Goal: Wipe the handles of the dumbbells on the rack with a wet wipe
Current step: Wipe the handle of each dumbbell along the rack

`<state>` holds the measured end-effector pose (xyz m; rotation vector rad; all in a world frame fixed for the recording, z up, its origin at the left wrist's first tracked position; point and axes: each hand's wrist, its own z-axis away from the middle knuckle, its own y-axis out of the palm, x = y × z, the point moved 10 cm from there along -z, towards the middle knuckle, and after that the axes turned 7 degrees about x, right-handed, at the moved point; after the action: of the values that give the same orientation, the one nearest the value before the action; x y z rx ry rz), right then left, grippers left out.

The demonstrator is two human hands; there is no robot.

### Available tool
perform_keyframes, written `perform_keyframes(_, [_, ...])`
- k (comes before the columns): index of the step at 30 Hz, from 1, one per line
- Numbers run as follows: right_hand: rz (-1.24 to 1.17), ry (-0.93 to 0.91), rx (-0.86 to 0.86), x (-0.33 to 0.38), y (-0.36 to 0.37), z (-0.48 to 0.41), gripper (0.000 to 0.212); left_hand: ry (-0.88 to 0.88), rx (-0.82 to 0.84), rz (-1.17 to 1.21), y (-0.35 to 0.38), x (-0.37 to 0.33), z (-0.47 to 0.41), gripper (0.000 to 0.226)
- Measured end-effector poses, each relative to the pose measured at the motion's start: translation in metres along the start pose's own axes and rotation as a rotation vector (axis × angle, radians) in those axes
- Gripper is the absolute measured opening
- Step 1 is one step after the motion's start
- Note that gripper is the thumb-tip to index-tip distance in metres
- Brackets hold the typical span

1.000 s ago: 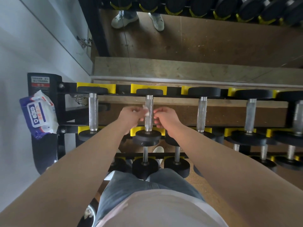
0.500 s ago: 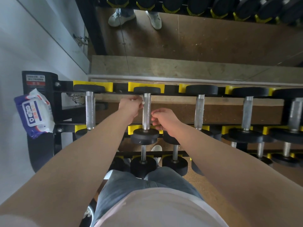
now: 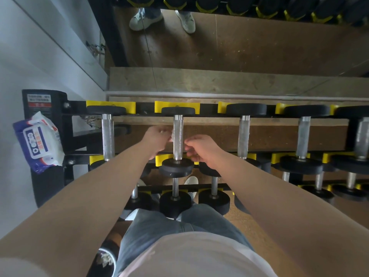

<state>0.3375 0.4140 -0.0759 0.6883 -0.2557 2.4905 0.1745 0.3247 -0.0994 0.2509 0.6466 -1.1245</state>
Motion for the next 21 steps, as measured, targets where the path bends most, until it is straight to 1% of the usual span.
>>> perform_keyframes(2, [-0.042, -0.015, -0.001, 0.004, -0.006, 0.0, 0.012, 0.003, 0.023, 0.105, 0.002, 0.002, -0.006, 0.021])
perform_keyframes(3, [-0.065, -0.016, -0.006, 0.005, -0.009, -0.001, 0.011, -0.002, 0.056, 0.116, 0.005, 0.005, -0.008, 0.02])
perform_keyframes(4, [-0.081, -0.012, -0.009, 0.004, -0.012, -0.001, 0.011, -0.007, 0.094, 0.068, 0.007, 0.007, -0.008, 0.019])
perform_keyframes(5, [-0.087, -0.008, -0.009, 0.003, -0.013, -0.001, 0.01, -0.005, 0.133, -0.038, 0.008, 0.009, -0.007, 0.019])
perform_keyframes(6, [-0.081, -0.004, -0.004, 0.002, -0.014, -0.002, 0.01, 0.007, 0.178, -0.2, 0.009, 0.008, -0.006, 0.017])
perform_keyframes(8, [-0.046, 0.006, 0.014, -0.002, -0.011, -0.001, 0.01, 0.065, 0.272, -0.597, 0.014, 0.0, 0.0, 0.015])
perform_keyframes(9, [-0.025, 0.013, 0.028, -0.003, -0.009, 0.0, 0.01, 0.097, 0.299, -0.731, 0.016, -0.004, 0.001, 0.017])
perform_keyframes(10, [-0.004, 0.017, 0.044, -0.005, -0.006, 0.001, 0.01, 0.117, 0.304, -0.792, 0.017, -0.008, 0.0, 0.018])
perform_keyframes(11, [0.017, 0.017, 0.062, -0.005, -0.003, 0.002, 0.01, 0.121, 0.287, -0.779, 0.015, -0.011, -0.004, 0.019])
perform_keyframes(12, [0.035, 0.015, 0.076, -0.006, 0.0, 0.002, 0.011, 0.112, 0.26, -0.687, 0.012, -0.013, -0.009, 0.018])
perform_keyframes(13, [0.048, 0.012, 0.084, -0.005, 0.002, 0.003, 0.011, 0.091, 0.217, -0.537, 0.007, -0.014, -0.015, 0.017])
perform_keyframes(16, [0.05, 0.008, 0.066, -0.004, -0.001, 0.002, 0.012, 0.03, 0.113, 0.035, -0.005, -0.01, -0.036, 0.015])
perform_keyframes(17, [0.04, 0.009, 0.054, -0.005, -0.003, 0.001, 0.012, 0.02, 0.12, 0.142, -0.004, -0.009, -0.039, 0.017])
perform_keyframes(18, [0.026, 0.009, 0.041, -0.005, -0.006, 0.0, 0.012, 0.018, 0.141, 0.17, 0.0, -0.01, -0.038, 0.02])
perform_keyframes(19, [0.011, 0.008, 0.031, -0.005, -0.008, 0.0, 0.012, 0.015, 0.164, 0.136, 0.003, -0.009, -0.036, 0.022])
perform_keyframes(20, [0.002, 0.008, 0.023, -0.005, -0.01, -0.001, 0.013, 0.011, 0.192, 0.037, 0.006, -0.008, -0.031, 0.025])
perform_keyframes(21, [-0.002, 0.007, 0.019, -0.005, -0.011, -0.001, 0.013, 0.011, 0.228, -0.125, 0.008, -0.006, -0.025, 0.027])
